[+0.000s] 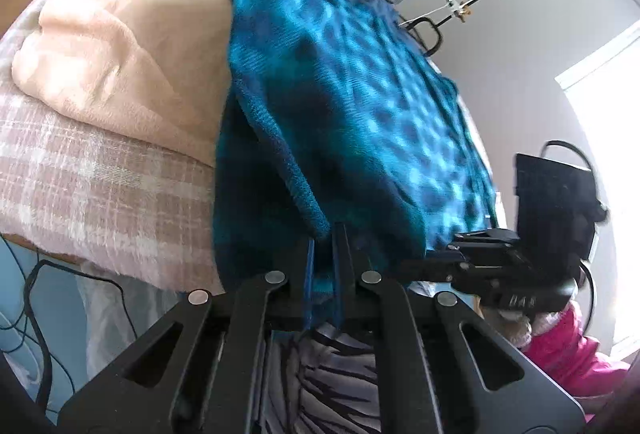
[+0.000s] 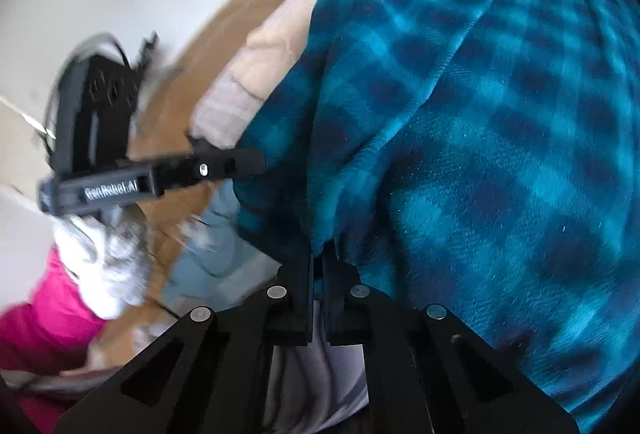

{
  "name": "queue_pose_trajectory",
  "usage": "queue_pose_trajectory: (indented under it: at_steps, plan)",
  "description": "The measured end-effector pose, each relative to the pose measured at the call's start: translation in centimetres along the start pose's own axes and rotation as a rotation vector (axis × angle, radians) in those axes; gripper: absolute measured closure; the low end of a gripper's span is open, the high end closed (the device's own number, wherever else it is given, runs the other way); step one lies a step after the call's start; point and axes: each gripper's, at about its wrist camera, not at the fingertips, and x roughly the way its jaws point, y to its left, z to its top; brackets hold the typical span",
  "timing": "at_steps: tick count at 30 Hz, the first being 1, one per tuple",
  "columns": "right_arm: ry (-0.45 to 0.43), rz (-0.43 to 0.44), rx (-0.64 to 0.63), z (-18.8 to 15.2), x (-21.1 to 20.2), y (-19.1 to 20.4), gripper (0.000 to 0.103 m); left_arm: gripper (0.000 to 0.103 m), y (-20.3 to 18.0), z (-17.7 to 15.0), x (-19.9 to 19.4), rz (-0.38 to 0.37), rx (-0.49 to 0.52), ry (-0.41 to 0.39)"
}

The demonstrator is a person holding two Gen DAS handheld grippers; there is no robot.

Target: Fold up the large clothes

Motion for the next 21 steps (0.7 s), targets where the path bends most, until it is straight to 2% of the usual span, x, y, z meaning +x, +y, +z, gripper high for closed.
queue_pose_trajectory:
  at_steps: [2, 5, 6, 10, 12, 13, 15, 16, 17, 19, 21]
  plan:
    - [-0.029, 0.082, 0.032, -0.3, -1.5, -0.5, 0.101, 0.098, -0.4, -0.4, -1.2, -0.014, 0.008, -0.012]
    - [-0.07, 0.192, 0.078, -1.0, -3.4, -1.3, 0.101, 0.098, 0.1, -1.3, -1.4, 0.012, 0.014, 0.004]
    - [-0.065, 0.202, 0.093, -1.3, -3.4, -1.6, 0.101, 0.098, 0.5, -1.7, -0.9, 0.041, 0.02, 0.023]
    - [0.032, 0.043, 0.058, -1.6, -0.3, -1.9, 0.099, 0.098, 1.2, -2.9, 0.8, 0.125, 0.017, 0.043]
    - [0.05, -0.03, 0.057, -1.4, 0.6, -2.1, 0.098, 0.098, 1.1, -3.3, 0.9, 0.13, 0.019, 0.028]
    - [0.049, -0.062, 0.043, -1.3, 0.7, -1.9, 0.098, 0.093, 0.9, -3.7, 0.5, 0.139, 0.025, 0.011]
    - [0.043, -0.106, 0.002, -1.1, 0.4, -1.5, 0.097, 0.074, 0.6, -4.2, -0.4, 0.156, 0.022, -0.01]
    - [0.04, -0.118, -0.025, -1.1, -0.2, -1.1, 0.096, 0.058, 0.7, -4.3, -1.0, 0.149, 0.015, -0.034]
    - [0.032, -0.122, -0.042, -1.0, -0.7, -0.7, 0.091, 0.05, 0.9, -4.7, -1.8, 0.138, 0.005, -0.076]
    - [0.01, -0.144, -0.08, -0.6, -2.0, -0.2, 0.08, 0.049, 1.6, -5.0, -2.8, 0.126, -0.024, -0.113]
    - [-0.032, -0.186, -0.12, -1.0, -3.8, 0.6, 0.067, 0.042, 2.7, -5.1, -2.7, 0.114, -0.071, -0.129]
